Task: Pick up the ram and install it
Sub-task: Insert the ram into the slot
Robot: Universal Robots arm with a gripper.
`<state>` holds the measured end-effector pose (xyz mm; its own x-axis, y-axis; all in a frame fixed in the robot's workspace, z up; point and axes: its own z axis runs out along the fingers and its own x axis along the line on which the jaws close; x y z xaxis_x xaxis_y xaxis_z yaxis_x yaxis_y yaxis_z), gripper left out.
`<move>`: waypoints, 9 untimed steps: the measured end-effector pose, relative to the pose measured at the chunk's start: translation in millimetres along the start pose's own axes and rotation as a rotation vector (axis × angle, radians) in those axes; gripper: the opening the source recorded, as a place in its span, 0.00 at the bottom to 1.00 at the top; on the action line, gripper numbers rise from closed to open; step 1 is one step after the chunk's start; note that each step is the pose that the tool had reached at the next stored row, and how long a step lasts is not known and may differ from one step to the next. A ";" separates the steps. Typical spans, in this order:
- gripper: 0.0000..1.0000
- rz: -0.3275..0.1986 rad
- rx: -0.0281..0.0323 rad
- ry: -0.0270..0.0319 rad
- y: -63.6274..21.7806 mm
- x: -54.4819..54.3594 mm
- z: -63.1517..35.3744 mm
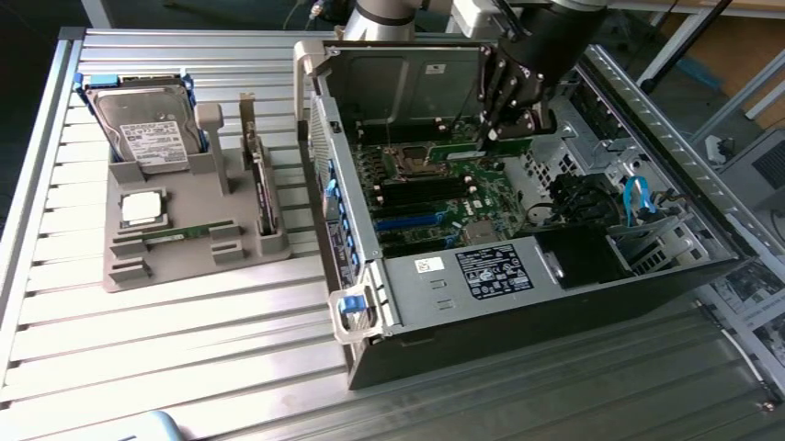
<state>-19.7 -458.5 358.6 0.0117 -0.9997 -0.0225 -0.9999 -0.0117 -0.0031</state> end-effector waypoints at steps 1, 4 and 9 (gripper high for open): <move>0.12 0.000 0.0000 -0.0001 0.4 0.0 0.6; 0.12 0.000 0.0000 0.0000 1.7 0.0 2.5; 0.12 0.000 0.0000 0.0000 3.6 0.1 5.5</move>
<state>-23.3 -458.4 353.1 0.0117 -0.9997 -0.0224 -0.9999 -0.0117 -0.0031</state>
